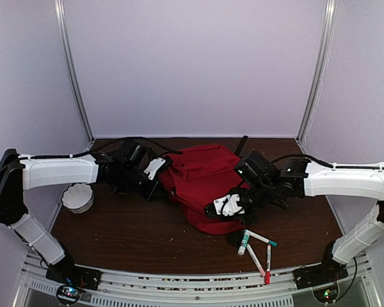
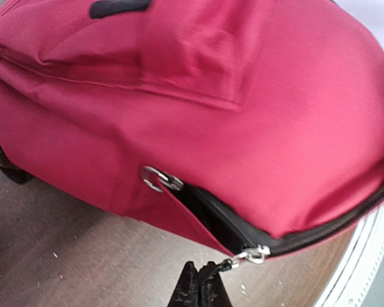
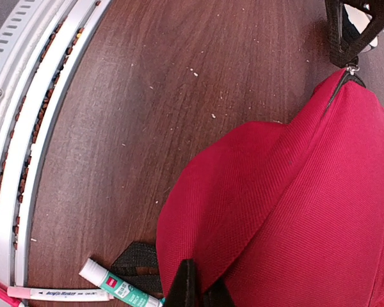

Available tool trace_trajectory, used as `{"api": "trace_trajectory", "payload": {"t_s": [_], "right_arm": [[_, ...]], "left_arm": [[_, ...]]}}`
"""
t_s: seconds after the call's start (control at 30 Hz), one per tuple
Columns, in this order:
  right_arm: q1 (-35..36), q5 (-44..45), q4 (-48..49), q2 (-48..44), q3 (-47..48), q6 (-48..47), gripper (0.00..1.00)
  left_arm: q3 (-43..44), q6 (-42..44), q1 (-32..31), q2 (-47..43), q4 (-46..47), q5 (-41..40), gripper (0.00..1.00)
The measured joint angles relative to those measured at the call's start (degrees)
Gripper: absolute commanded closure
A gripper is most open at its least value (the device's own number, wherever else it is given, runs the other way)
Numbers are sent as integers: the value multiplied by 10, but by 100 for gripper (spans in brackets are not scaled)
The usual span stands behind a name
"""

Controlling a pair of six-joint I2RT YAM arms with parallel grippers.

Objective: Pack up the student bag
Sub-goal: Zip the largest pocket of the bag in the student bag, then adjust the student bag at the center of the board.

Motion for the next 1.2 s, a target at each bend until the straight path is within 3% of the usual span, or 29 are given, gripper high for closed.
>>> {"api": "trace_trajectory", "payload": {"t_s": [0.4,0.57,0.8,0.97,1.2], "right_arm": [[0,-2,-6,-7,-7,-2,100],[0,-21,-20,17,20,8,100],[0,-42,-34,66,69,47,100],[11,-59,-46,141,180,85,100],[57,-59,-60,226,301,106,100]], "left_arm": [[41,12,18,60,2,9,100],[40,13,21,51,-2,-12,75],[37,14,37,-36,-36,-102,52],[37,28,40,-105,-61,-184,49],[35,35,41,-117,-85,-213,49]]}}
